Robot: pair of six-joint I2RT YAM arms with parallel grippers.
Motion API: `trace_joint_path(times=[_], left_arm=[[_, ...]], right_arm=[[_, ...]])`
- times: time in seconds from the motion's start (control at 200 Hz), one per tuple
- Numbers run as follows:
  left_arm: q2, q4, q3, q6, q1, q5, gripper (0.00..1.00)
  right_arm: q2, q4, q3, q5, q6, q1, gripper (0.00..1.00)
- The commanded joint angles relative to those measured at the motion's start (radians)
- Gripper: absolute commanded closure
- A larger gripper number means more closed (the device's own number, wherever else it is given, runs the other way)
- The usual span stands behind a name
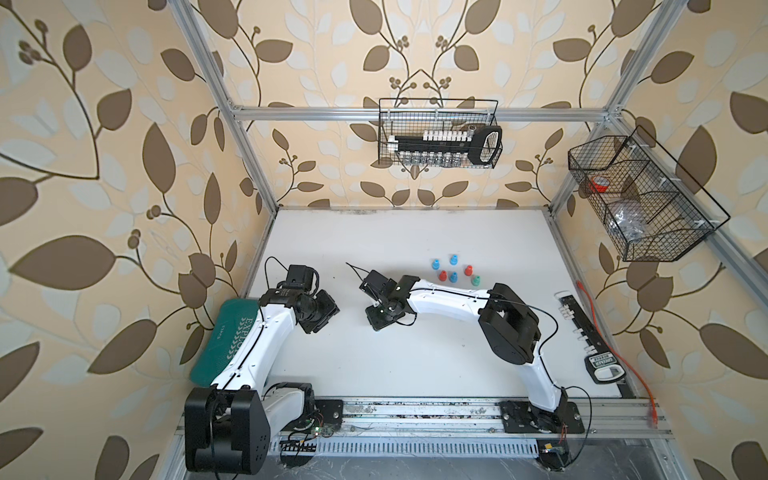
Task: Close the stamp cap
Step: Close the cover of the stamp, then reset both arms
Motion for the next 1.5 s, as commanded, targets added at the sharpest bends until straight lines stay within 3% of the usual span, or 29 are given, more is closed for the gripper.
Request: trace_joint_path(times=[0.0,0.46,0.81,1.02,1.265,1.38,1.494], left_arm=[[-0.008,0.01,0.007,0.014,0.011,0.01,0.52],[-0.008,0.023,0.003,0.008,0.012,0.002,0.53],[-0.016,0.028,0.0,0.0,0.011,0.003,0.53],[-0.016,0.028,0.008,0.005,0.012,0.005,0.47],[-0.017,0.027,0.024,0.015,0.011,-0.002,0.42],[-0.032,0.064,0.051,0.064,0.012,-0.036,0.37],[-0.097,0.13,0.086,0.138,0.012,-0.183,0.33]], right_arm=[[0.002,0.005,-0.072,0.148,-0.017,0.009,0.86],[-0.078,0.212,-0.308,0.44,-0.048,0.08,0.79],[-0.119,0.281,-0.375,0.451,-0.024,0.089,0.73],[-0.139,0.271,-0.36,0.423,-0.036,0.089,0.54],[-0.213,0.251,-0.349,0.411,-0.06,0.088,0.42],[-0.355,0.183,-0.317,0.456,-0.09,0.084,0.31],[-0.579,0.1,-0.283,0.529,-0.141,0.042,0.18]])
